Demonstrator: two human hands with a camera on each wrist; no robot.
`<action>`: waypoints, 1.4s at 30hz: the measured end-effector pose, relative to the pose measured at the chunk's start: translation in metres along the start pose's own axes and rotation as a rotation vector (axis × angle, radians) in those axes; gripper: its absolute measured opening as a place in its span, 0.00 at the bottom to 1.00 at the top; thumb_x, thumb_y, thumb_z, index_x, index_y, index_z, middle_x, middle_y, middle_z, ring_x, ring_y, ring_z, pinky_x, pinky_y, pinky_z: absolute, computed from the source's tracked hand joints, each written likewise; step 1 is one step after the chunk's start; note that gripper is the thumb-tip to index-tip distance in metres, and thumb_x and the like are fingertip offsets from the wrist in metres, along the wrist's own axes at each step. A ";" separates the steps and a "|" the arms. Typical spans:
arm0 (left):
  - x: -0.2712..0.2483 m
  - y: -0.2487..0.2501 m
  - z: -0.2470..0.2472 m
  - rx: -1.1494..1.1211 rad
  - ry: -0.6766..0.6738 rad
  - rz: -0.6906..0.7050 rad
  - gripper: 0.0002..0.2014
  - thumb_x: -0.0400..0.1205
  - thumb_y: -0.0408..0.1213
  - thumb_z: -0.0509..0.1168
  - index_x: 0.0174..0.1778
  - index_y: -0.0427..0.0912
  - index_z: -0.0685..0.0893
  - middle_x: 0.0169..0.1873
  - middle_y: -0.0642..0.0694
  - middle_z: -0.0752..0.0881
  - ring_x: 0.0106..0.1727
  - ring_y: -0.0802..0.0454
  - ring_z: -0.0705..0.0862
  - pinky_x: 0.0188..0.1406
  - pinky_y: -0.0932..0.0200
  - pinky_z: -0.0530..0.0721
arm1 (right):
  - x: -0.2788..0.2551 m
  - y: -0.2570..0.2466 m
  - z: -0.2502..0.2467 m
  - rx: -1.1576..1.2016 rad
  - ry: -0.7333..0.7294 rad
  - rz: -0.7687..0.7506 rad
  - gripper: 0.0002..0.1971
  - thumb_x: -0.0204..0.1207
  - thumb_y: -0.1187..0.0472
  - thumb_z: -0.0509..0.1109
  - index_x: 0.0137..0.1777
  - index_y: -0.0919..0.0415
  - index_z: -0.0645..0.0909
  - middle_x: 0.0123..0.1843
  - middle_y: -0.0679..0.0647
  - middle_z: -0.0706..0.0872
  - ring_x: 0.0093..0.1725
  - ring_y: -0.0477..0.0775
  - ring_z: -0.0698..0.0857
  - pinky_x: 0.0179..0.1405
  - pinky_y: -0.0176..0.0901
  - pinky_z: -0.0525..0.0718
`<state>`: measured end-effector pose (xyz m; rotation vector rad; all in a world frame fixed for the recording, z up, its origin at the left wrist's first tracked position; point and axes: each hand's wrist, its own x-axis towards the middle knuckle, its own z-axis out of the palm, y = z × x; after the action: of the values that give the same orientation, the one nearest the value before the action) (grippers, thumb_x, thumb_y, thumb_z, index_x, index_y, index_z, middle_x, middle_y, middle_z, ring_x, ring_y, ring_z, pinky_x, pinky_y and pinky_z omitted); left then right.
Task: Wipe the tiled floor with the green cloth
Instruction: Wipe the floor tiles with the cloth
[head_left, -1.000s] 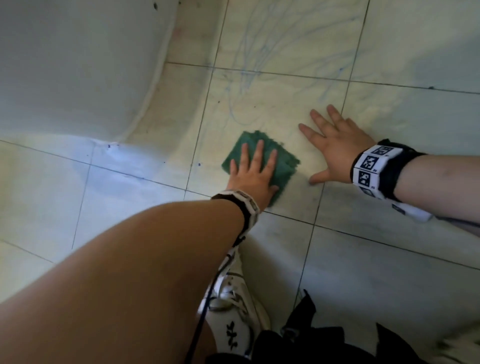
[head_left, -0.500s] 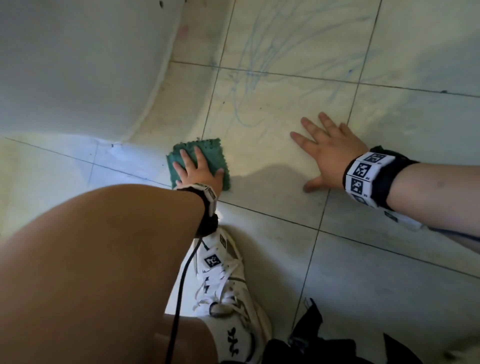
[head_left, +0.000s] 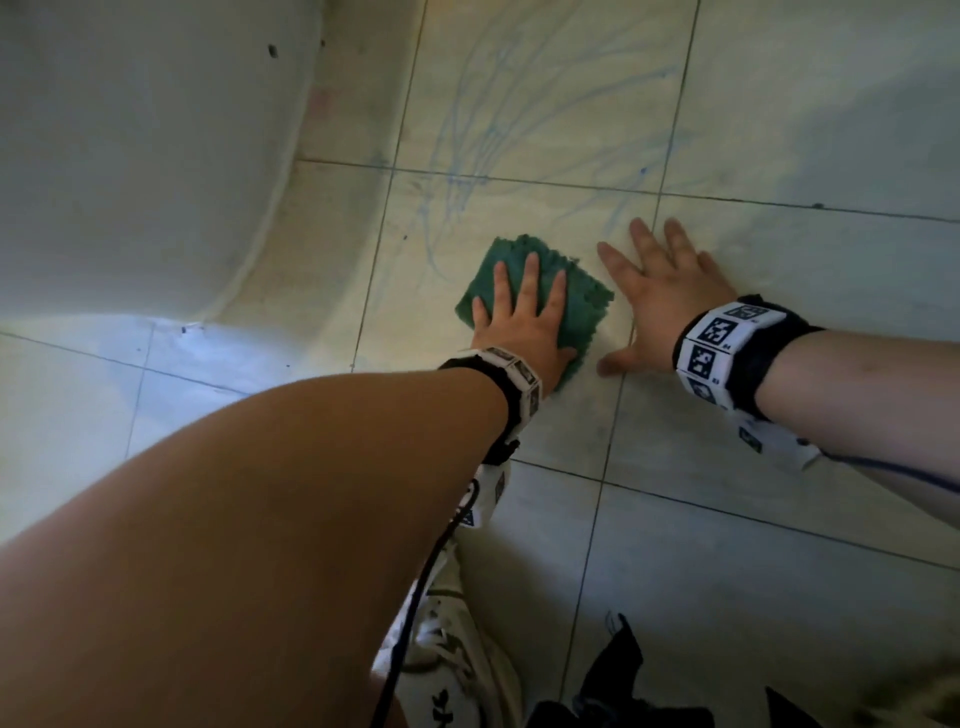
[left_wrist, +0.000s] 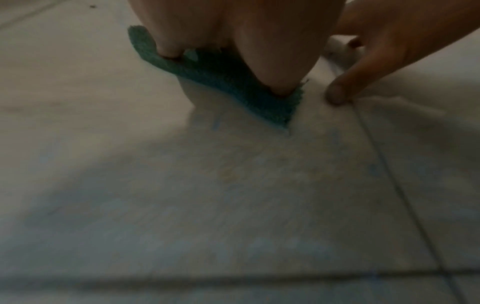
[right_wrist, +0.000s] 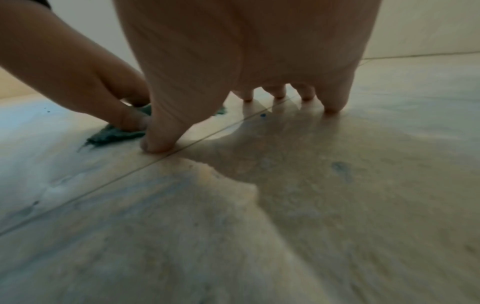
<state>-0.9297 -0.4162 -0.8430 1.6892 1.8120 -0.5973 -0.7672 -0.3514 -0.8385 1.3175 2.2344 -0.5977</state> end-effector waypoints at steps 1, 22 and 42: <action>0.005 0.012 -0.003 0.006 0.003 0.026 0.44 0.86 0.59 0.57 0.86 0.53 0.33 0.84 0.45 0.26 0.83 0.33 0.28 0.80 0.29 0.40 | 0.001 0.000 0.000 0.006 0.008 -0.003 0.69 0.56 0.23 0.76 0.87 0.43 0.34 0.88 0.52 0.32 0.87 0.66 0.36 0.85 0.68 0.51; 0.023 -0.054 -0.045 -0.148 0.048 -0.151 0.48 0.80 0.60 0.67 0.87 0.56 0.42 0.86 0.52 0.35 0.86 0.39 0.37 0.82 0.28 0.54 | 0.007 0.004 -0.002 0.022 -0.004 -0.037 0.68 0.58 0.28 0.80 0.88 0.43 0.37 0.89 0.53 0.34 0.87 0.68 0.37 0.84 0.70 0.53; 0.004 -0.132 -0.008 -0.334 0.089 -0.561 0.50 0.80 0.68 0.60 0.87 0.53 0.36 0.86 0.48 0.34 0.85 0.31 0.37 0.84 0.33 0.50 | 0.002 0.004 -0.003 0.022 -0.009 -0.044 0.66 0.61 0.28 0.78 0.87 0.44 0.36 0.88 0.54 0.33 0.86 0.67 0.36 0.84 0.69 0.52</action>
<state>-1.0617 -0.4211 -0.8487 0.9996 2.3157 -0.4090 -0.7654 -0.3463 -0.8379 1.2766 2.2606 -0.6443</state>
